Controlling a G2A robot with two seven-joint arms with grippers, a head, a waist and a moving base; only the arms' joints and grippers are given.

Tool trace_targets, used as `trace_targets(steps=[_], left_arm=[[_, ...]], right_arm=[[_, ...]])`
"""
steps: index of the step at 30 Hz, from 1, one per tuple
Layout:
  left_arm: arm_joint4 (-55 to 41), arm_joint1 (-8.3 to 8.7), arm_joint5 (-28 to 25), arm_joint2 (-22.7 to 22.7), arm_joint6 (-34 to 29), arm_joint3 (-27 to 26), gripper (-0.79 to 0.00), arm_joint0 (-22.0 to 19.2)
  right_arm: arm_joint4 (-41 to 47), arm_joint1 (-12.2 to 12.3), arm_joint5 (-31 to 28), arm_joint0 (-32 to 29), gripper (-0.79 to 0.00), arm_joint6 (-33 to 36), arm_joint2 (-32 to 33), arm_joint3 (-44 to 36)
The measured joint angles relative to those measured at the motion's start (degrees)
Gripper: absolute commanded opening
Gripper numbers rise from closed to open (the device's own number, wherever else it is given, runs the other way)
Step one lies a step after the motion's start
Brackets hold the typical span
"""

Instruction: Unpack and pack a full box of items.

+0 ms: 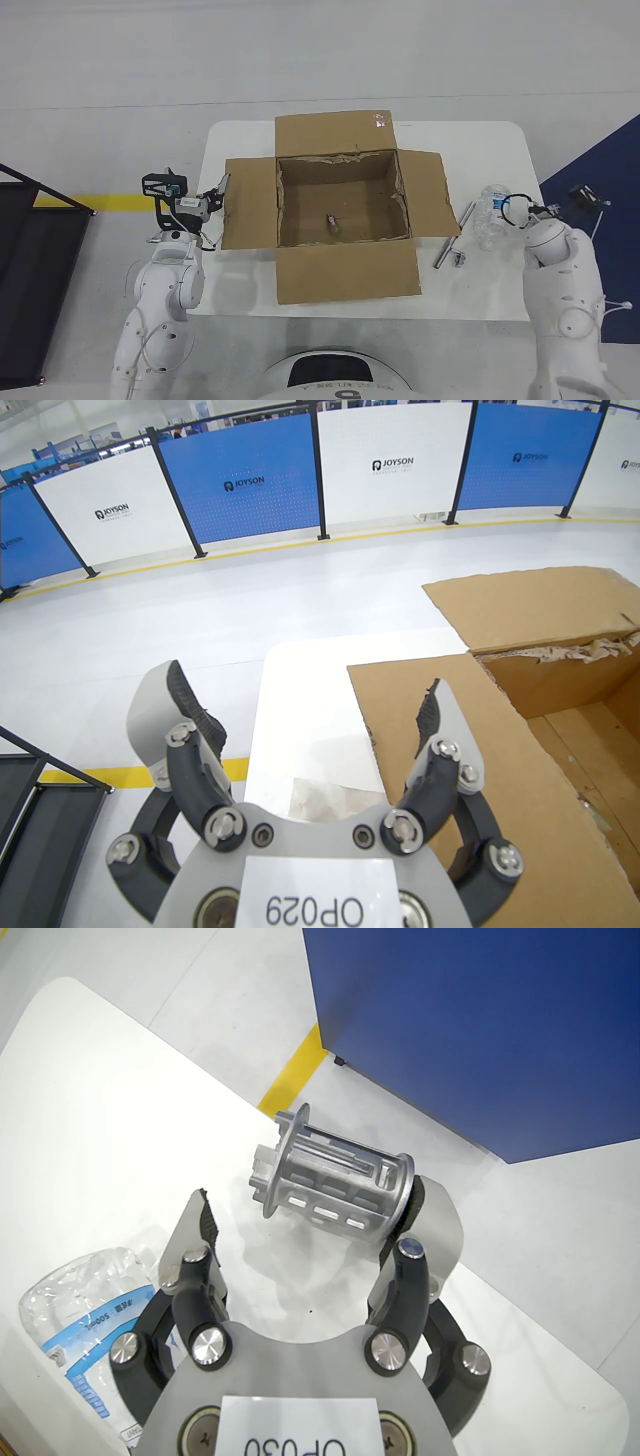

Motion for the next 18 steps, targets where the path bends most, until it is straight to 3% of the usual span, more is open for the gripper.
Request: trace_targets(steps=[9, 15, 18], left_arm=[[0.0, 0.0, 0.0, 0.0, 0.0, 0.0, 0.0, 0.0], [0.0, 0.0, 0.0, 0.0, 0.0, 0.0, 0.0, 0.0], [0.0, 0.0, 0.0, 0.0, 0.0, 0.0, 0.0, 0.0]], right_arm=[[3.41, -0.77, 1.65, -8.19, -0.785, -5.02, 1.99, -10.75], [6.97, -1.93, 3.06, -17.72, -0.785, -11.3, 3.12, -23.92], [10.87, -2.74, 0.05, -24.5, -0.785, -15.05, 3.46, -33.35]])
